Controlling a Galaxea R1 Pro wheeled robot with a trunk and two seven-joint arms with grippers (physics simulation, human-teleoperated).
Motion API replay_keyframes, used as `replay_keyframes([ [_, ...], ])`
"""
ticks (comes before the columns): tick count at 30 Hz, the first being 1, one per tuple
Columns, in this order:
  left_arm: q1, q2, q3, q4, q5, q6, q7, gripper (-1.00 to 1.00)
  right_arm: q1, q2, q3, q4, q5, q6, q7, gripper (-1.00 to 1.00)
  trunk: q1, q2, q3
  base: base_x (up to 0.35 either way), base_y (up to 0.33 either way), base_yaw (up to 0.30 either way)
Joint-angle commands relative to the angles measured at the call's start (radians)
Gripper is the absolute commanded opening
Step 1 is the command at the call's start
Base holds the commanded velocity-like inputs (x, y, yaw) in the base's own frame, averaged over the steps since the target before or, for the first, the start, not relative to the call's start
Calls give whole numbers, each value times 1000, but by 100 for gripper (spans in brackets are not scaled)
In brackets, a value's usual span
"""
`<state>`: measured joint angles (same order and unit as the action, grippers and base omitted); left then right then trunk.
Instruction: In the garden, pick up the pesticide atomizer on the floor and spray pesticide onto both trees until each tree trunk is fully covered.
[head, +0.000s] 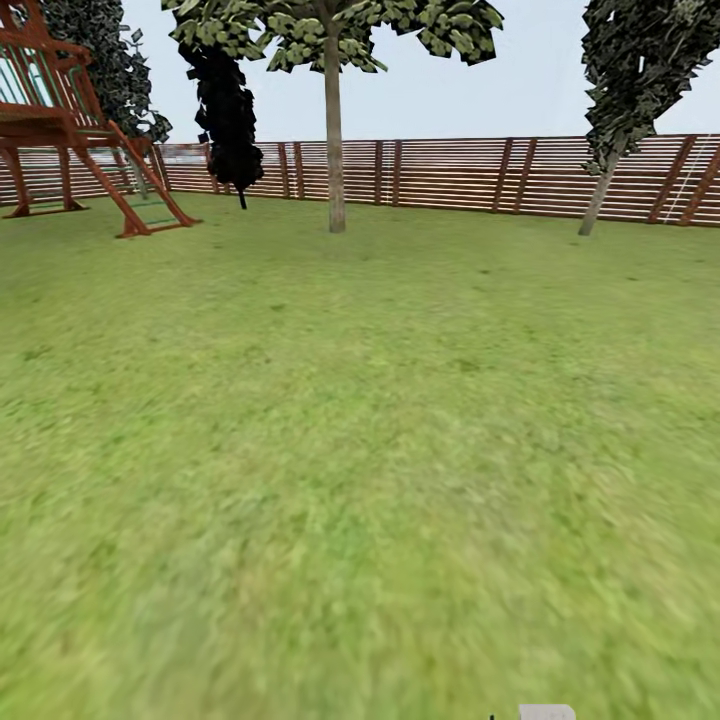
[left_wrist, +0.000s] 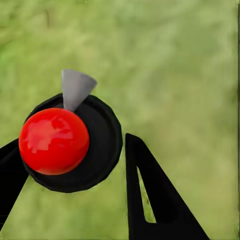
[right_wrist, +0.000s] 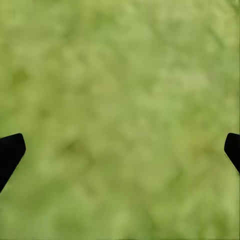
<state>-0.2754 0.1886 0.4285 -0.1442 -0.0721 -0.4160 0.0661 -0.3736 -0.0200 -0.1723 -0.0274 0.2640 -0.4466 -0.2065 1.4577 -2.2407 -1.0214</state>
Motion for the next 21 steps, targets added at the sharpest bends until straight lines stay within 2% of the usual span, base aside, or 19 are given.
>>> replay_keyframes([
  [1, -1, 0, 1, 1, -8, -3, 6, -100, -1, 0, -7, 1, 11, -3, -4, 100, 0, 0, -1, 338, 0, 0],
  [21, -1, 0, 1, 2, -8, -4, 6, -100, -1, 0, -7, 1, 11, -3, -4, 100, 0, 0, -1, 338, 0, 0],
])
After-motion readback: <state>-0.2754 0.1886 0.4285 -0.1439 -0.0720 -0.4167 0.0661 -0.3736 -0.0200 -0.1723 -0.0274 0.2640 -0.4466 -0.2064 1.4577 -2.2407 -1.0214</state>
